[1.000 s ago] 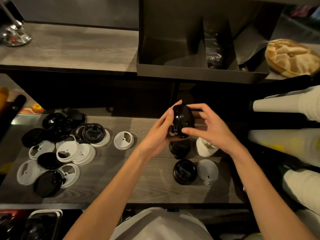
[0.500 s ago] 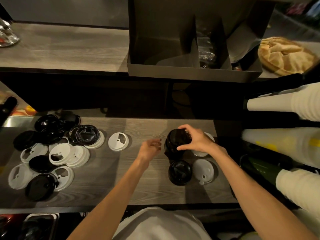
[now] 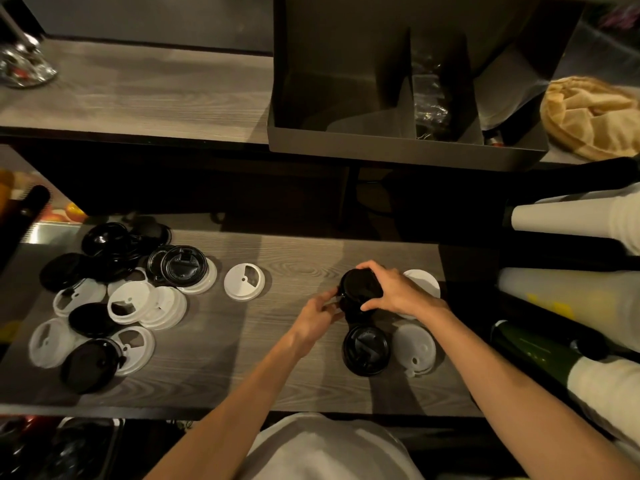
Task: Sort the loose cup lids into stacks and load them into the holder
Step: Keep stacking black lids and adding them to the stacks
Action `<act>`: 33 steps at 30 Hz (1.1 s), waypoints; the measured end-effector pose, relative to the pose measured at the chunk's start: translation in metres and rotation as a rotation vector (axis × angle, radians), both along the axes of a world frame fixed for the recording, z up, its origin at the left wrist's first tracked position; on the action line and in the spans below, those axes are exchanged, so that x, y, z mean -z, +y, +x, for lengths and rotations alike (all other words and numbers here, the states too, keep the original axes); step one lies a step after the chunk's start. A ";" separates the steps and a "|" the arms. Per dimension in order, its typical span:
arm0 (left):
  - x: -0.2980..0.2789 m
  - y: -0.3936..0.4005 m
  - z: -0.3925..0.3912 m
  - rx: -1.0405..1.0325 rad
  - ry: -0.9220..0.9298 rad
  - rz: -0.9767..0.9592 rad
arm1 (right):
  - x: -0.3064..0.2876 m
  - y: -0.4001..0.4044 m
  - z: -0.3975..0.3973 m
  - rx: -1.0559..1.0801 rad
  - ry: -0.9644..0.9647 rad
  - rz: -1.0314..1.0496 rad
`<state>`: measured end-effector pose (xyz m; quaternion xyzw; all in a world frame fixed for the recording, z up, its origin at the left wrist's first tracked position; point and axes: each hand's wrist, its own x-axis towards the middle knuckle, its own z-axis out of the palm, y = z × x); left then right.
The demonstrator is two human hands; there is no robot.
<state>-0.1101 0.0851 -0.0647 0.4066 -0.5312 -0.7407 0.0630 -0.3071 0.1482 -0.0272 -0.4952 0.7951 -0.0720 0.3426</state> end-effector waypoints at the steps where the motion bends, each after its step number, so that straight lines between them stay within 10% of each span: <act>1: 0.000 0.000 0.000 0.010 0.005 0.002 | 0.001 0.000 0.002 0.007 -0.008 -0.003; 33: 0.008 -0.090 0.246 -0.835 -0.273 -0.015 | 0.016 -0.259 0.289 -0.498 0.056 -0.143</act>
